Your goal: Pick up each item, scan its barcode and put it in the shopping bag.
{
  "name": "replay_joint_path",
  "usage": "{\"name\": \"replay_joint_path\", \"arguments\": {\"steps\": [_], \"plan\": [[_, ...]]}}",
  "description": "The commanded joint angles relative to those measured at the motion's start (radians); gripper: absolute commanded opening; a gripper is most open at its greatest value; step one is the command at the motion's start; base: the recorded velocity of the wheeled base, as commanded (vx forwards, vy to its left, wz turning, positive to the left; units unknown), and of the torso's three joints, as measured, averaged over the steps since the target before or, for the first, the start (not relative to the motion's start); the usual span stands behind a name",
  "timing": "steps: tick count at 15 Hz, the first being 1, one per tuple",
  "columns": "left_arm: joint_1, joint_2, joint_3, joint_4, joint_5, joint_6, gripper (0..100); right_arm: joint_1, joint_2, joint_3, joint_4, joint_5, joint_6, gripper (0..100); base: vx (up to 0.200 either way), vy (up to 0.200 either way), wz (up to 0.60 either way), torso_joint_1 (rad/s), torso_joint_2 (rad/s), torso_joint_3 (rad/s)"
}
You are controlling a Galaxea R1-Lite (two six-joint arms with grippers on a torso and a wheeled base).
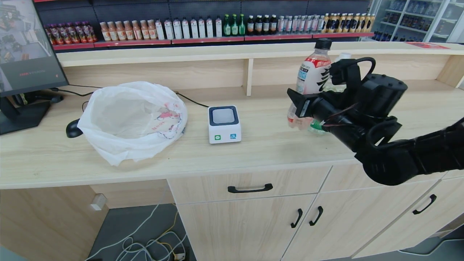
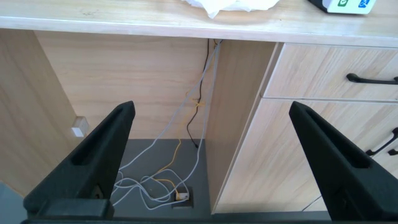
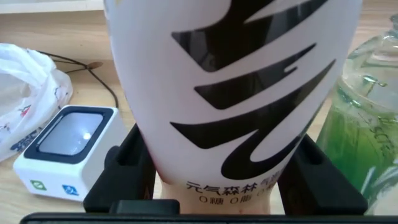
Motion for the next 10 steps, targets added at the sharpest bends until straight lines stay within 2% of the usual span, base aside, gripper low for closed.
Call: {"name": "replay_joint_path", "arguments": {"steps": [1,4,6,10], "plan": [[0.001,0.0,0.0,0.0,0.001,0.0,100,0.034,-0.163,0.155,-0.01,-0.02,-0.008,0,0.0,0.0,0.0,0.0,0.0,0.0],[0.001,0.0,0.0,0.0,0.001,0.0,100,0.074,-0.278,0.343,-0.05,-0.037,-0.011,0,0.0,0.0,0.0,0.0,0.0,0.0],[0.001,0.0,0.0,0.0,-0.001,0.0,100,0.117,-0.335,0.449,-0.076,-0.092,-0.002,0,0.0,0.0,0.0,0.0,0.0,0.0],[0.001,0.0,0.0,0.0,0.001,0.0,100,0.176,-0.362,0.576,-0.16,-0.106,-0.002,0,0.0,0.0,0.0,0.0,0.0,0.0]]}}
